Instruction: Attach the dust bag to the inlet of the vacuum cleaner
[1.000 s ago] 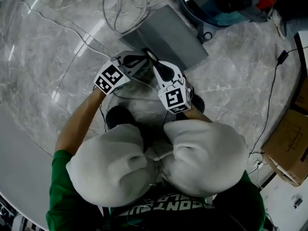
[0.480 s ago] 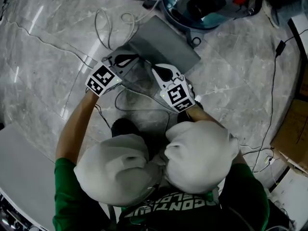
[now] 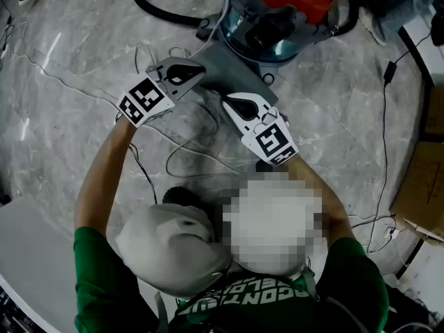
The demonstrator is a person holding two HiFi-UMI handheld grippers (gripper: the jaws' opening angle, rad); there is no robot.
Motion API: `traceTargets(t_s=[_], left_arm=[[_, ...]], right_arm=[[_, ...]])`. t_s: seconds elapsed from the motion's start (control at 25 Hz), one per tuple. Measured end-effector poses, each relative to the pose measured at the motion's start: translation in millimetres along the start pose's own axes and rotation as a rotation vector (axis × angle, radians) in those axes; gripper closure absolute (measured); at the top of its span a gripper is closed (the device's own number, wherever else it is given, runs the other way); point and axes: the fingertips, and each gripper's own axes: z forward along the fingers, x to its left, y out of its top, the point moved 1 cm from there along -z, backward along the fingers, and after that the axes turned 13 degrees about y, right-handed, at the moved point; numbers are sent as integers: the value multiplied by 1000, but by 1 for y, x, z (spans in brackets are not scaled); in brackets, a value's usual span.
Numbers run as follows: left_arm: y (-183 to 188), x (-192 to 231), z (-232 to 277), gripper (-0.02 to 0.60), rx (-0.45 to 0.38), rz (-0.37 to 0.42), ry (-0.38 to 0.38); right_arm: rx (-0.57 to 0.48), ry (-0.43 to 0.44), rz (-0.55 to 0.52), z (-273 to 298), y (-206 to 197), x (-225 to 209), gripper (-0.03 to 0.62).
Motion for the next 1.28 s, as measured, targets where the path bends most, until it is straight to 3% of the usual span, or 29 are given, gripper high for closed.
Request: traceTargets(t_s=[0.28,0.8,0.96,1.28], left_arm=[[10,-9,0,577,16,-111,-111],[33,-19,-15,575,-31,-103,-208],[37,-19,-12,575,-24,-95,-212],[59,-13,-6,575,-23,-61,-217]], right_arm=[[-58,-55,16,-31,19,-16,580],[-135,5,2,-50,47,-21,580],[-150,15,-51,-53,58,-22,580],[-167,11,-21,-67,68,-35,580]])
